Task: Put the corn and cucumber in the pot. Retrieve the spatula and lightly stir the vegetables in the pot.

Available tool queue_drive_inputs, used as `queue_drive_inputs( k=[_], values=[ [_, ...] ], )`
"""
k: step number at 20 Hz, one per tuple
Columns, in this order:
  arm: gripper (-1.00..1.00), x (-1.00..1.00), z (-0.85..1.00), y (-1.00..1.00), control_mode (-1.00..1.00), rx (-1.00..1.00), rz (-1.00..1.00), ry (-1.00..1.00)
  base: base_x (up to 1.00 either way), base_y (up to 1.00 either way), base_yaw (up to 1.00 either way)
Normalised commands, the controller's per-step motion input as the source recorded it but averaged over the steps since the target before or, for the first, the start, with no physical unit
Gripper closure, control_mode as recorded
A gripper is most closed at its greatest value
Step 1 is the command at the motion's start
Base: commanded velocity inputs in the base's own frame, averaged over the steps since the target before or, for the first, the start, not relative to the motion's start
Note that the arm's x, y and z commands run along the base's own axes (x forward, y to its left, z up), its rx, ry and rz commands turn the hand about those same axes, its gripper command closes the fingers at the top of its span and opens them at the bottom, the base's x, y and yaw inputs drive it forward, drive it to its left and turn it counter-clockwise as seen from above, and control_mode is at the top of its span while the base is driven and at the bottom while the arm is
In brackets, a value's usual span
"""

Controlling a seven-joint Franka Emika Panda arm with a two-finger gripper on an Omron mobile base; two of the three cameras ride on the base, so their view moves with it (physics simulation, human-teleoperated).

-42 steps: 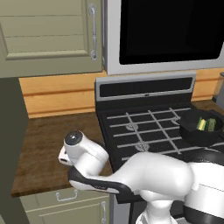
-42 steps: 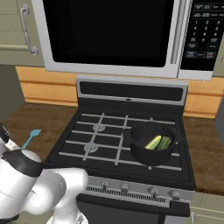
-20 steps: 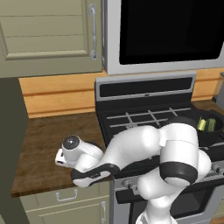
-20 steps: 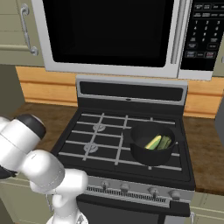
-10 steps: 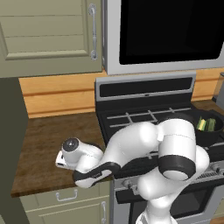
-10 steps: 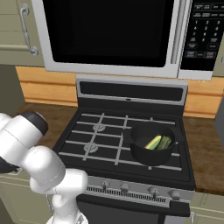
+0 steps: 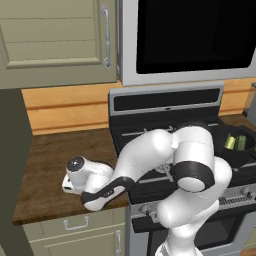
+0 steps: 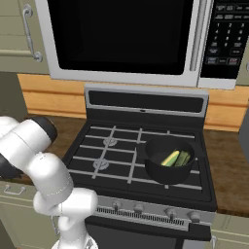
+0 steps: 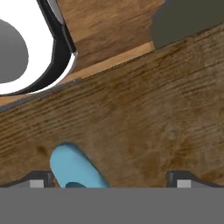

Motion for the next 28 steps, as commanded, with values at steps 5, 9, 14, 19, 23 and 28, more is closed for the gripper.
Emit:
queue_drive_inputs(
  k=[5, 9, 14, 19, 23, 28],
  values=[
    [1.00, 0.02, -0.38, 0.00, -1.00, 0.00, 0.03, 0.01, 0.00, 0.00, 0.00],
    [1.00, -0.18, -0.16, -0.17, -1.00, 0.01, 0.03, -0.02, 0.00, 0.00, 0.00],
    [1.00, -0.38, 0.12, -0.25, -1.00, 0.07, 0.01, -0.13, 0.00, 0.00, 0.00],
    [1.00, -0.64, 0.95, -0.38, -1.00, 0.26, 0.00, -0.14, 0.00, 0.00, 0.00],
    [1.00, -0.34, 1.00, -0.38, -1.00, 0.40, -0.07, 0.00, 0.00, 0.00, 0.00],
    [1.00, -0.09, 1.00, -0.51, -1.00, 0.44, -0.20, 0.05, 0.00, 0.00, 0.00]
  ],
)
